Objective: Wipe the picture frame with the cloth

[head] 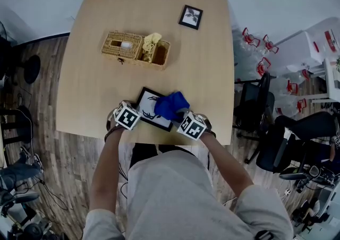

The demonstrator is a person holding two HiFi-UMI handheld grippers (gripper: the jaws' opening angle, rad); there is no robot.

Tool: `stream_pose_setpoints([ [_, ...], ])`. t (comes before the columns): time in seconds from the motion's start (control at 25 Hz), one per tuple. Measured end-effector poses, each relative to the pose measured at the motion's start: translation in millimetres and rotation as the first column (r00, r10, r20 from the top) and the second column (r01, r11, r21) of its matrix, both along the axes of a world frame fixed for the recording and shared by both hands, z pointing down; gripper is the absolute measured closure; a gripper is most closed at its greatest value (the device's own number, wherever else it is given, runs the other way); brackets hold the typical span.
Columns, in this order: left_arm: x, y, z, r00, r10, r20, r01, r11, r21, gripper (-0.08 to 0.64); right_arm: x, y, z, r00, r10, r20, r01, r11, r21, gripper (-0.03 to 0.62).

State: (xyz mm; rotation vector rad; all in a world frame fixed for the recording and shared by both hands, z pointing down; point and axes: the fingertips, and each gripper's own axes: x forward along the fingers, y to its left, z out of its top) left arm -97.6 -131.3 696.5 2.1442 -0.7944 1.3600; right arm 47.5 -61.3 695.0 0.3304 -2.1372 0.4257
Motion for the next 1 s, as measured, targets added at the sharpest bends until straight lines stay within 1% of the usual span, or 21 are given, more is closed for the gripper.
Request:
stream_pose_setpoints([
  [0.12, 3.5, 2.6, 1.3, 1.0, 0.003, -0.018, -0.003, 1.0, -0.011, 0.507, -7.2, -0.9, 1.9, 1.0, -0.005, -0.005, 0.005, 1.0, 0.003, 0.546],
  [0.36, 2.4, 3.2, 1.8, 1.0, 0.004, -0.023, -0.004, 1.0, -0.014, 0.506, -19.3, -8.8, 7.5, 0.999, -0.023, -0.049, 0.024, 1.0, 0.008, 0.546],
  [1.0, 4.8, 3.9, 0.6, 0.999, 0.027, -0.027, -0.028, 0.999, -0.023, 0.506, -39.4, -26.4, 8.4, 0.998, -0.034, -0.043, 0.034, 0.999, 0.013, 0.545],
])
